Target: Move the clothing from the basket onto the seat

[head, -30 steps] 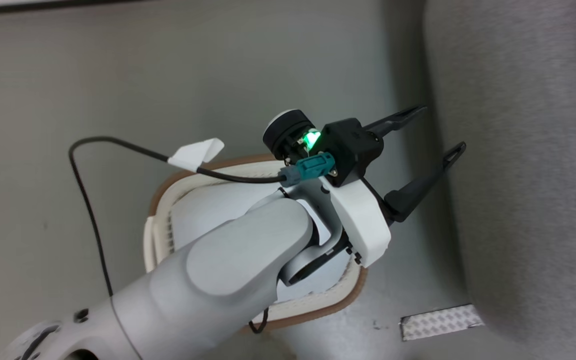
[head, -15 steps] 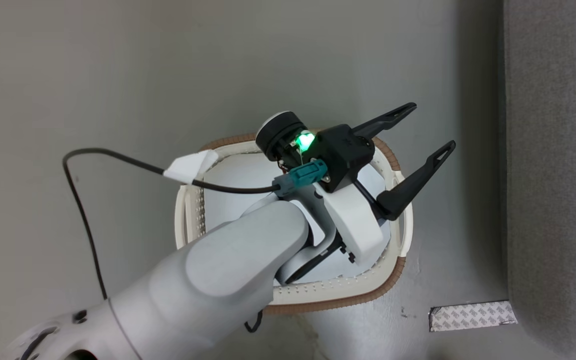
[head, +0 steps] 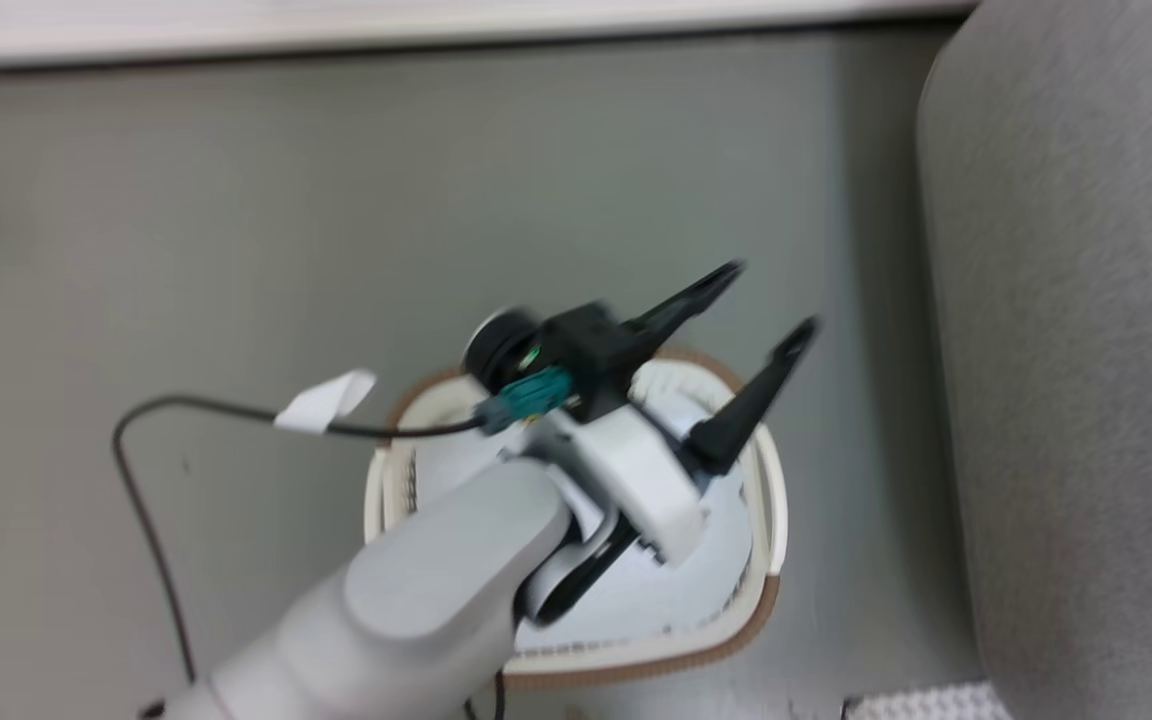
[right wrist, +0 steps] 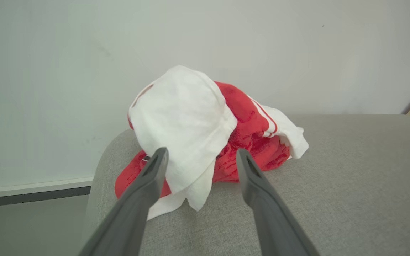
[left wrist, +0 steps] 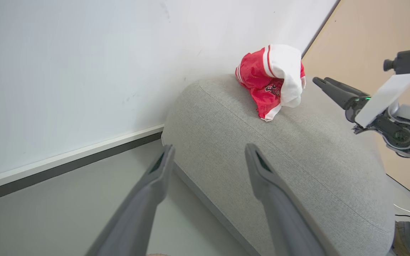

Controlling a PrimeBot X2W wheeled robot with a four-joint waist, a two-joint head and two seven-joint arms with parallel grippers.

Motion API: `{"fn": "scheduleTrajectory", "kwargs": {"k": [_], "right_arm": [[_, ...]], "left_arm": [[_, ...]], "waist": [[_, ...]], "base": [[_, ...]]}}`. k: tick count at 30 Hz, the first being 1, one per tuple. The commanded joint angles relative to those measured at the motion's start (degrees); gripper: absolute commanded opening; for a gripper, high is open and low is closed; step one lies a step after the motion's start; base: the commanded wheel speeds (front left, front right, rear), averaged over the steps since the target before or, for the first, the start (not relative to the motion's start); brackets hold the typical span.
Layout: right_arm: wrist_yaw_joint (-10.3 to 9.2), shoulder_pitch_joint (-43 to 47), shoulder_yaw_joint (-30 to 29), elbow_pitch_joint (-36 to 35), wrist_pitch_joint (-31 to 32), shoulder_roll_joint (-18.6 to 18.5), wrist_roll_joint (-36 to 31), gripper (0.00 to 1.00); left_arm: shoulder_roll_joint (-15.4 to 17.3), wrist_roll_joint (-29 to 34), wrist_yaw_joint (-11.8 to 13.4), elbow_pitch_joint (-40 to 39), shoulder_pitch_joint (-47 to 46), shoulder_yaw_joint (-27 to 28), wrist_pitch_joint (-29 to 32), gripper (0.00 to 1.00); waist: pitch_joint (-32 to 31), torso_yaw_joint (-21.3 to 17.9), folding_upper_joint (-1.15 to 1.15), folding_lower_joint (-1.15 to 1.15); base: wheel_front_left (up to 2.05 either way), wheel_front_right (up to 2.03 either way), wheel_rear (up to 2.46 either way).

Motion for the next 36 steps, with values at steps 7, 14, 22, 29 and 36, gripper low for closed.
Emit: {"fn": "scheduleTrajectory", "kwargs": {"k": [7, 14, 22, 29, 36], "right_arm": [[-0.15, 17.84, 1.16, -15.52, -0.17, 7.58, -3.35, 1.00], [-0.16, 32.70, 4.00, -25.14, -0.18, 13.91, -6.32, 1.00], [-0.16, 41.36, 9.53, -30.18, -0.19, 19.02, -11.17, 1.00], [-0.16, 45.06, 9.48, -30.67, -0.19, 20.47, -12.85, 1.00], [-0.16, 46.57, 9.90, -27.88, -0.19, 20.74, -12.66, 1.00]], "left_arm": [[2.16, -1.59, 1.27, -0.38, 11.61, 4.81, -0.52, 1.00], [5.73, -0.24, 2.70, -1.23, 24.20, 11.79, -0.51, 1.00], [8.49, 1.61, 4.84, -2.72, 38.71, 24.51, -0.51, 1.00], [6.57, 7.53, 4.26, -3.33, 48.35, 34.54, -0.49, 1.00], [2.90, 14.44, 1.58, -1.95, 54.84, 44.37, -0.49, 1.00]], "waist": [[-14.82, 3.31, 0.00, 0.01], [-24.58, 7.10, 0.00, 0.01], [-30.89, 8.69, 0.00, 0.01], [-33.70, 10.26, 0.00, 0.01], [-35.71, 11.16, 0.00, 0.01]], "base": [[0.00, 0.00, 0.00], [0.00, 0.00, 0.00], [0.00, 0.00, 0.00], [0.00, 0.00, 0.00], [0.00, 0.00, 0.00]]}}
